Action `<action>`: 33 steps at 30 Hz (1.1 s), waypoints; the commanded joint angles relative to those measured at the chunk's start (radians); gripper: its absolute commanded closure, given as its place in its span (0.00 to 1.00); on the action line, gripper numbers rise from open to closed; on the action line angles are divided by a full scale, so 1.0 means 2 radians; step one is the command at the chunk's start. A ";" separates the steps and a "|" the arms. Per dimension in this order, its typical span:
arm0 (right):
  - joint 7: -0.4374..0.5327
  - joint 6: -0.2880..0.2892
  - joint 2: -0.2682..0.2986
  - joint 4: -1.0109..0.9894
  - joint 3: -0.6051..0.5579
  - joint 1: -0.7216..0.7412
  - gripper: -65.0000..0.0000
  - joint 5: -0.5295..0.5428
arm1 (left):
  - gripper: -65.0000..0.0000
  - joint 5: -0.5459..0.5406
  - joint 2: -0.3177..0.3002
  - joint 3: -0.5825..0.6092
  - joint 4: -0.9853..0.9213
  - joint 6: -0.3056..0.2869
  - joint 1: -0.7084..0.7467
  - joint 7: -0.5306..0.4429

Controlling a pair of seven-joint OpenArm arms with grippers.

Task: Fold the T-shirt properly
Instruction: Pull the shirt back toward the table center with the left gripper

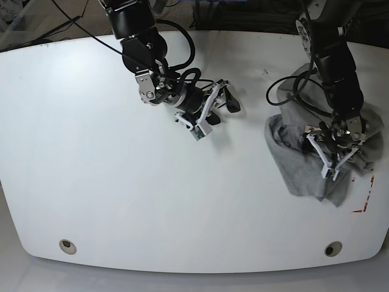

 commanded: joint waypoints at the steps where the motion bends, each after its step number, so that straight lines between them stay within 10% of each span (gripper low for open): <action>1: 0.008 0.005 0.011 0.031 0.014 0.001 0.38 0.009 | 0.19 0.003 0.023 0.027 0.015 -0.008 0.013 0.012; 20: -0.047 0.006 0.038 0.100 0.224 -0.024 0.37 0.010 | 0.19 0.003 0.142 0.232 0.096 -0.008 0.052 0.013; 33: -0.083 0.006 0.021 0.001 0.248 0.044 0.38 0.010 | 0.19 -0.036 0.114 0.224 0.328 -0.057 0.118 0.024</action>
